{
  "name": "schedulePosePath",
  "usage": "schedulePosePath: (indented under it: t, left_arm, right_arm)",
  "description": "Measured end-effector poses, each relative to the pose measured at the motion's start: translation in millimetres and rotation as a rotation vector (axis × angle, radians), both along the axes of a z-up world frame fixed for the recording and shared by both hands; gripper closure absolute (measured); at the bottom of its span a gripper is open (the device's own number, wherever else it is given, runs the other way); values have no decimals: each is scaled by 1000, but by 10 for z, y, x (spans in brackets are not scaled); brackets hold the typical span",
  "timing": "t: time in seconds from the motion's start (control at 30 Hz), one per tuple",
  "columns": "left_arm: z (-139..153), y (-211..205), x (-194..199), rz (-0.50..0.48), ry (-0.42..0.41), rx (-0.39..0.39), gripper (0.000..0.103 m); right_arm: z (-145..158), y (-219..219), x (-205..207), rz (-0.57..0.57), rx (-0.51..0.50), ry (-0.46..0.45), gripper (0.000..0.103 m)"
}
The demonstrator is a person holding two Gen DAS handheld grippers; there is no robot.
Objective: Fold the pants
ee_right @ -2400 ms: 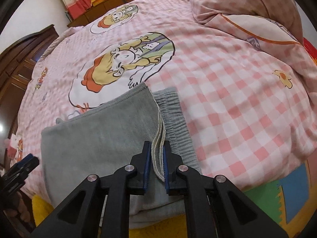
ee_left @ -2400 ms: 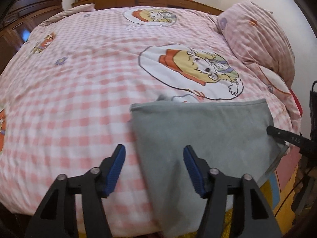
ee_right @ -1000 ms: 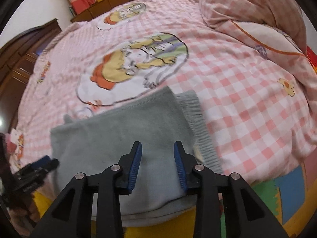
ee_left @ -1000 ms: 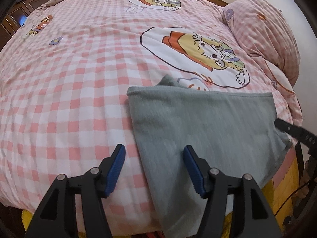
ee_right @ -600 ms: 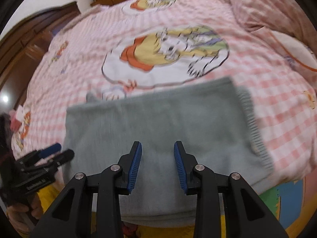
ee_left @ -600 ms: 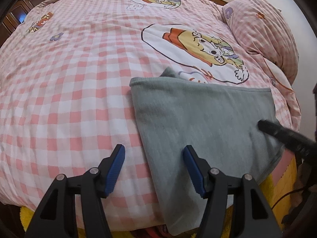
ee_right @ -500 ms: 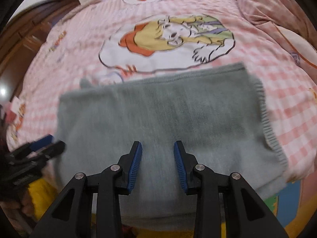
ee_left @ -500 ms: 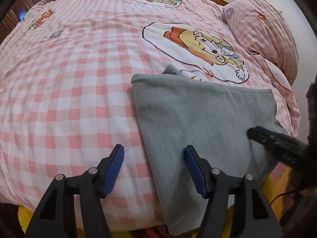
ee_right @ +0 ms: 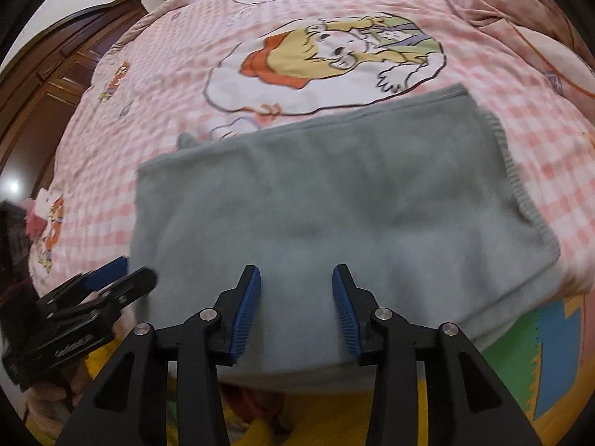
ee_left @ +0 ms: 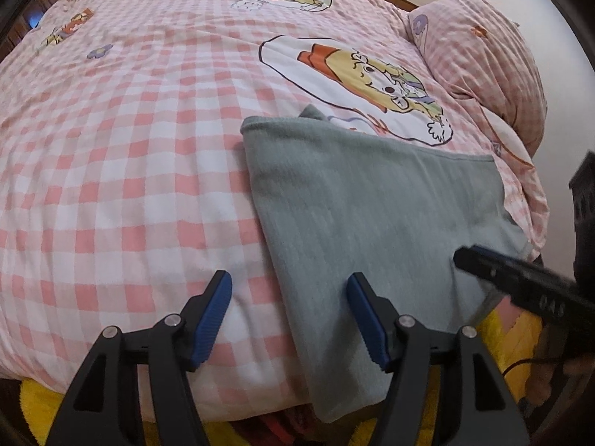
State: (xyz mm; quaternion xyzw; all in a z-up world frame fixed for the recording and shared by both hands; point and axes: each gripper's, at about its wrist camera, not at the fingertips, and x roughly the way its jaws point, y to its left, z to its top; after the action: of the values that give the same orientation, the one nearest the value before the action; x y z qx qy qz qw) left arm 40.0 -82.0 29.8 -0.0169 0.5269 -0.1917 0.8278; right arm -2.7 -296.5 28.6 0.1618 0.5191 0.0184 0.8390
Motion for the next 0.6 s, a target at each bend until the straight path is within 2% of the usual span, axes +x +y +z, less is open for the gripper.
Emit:
schedulePosePath:
  t: [0.2, 0.3, 0.5, 0.6]
  left_arm:
    - [-42, -21, 27, -20, 9, 0, 30]
    - [-54, -34, 47, -29, 9, -5, 28]
    - [-74, -19, 89, -71, 7, -27, 27]
    - [-79, -5, 104, -94, 3, -33, 26]
  right_arm:
    - [-120, 180, -32, 18, -44, 40, 61]
    - [-174, 192, 4, 14, -40, 48, 57]
    - [-189, 200, 2, -32, -40, 52, 57]
    - [-185, 252, 52, -62, -53, 69, 51]
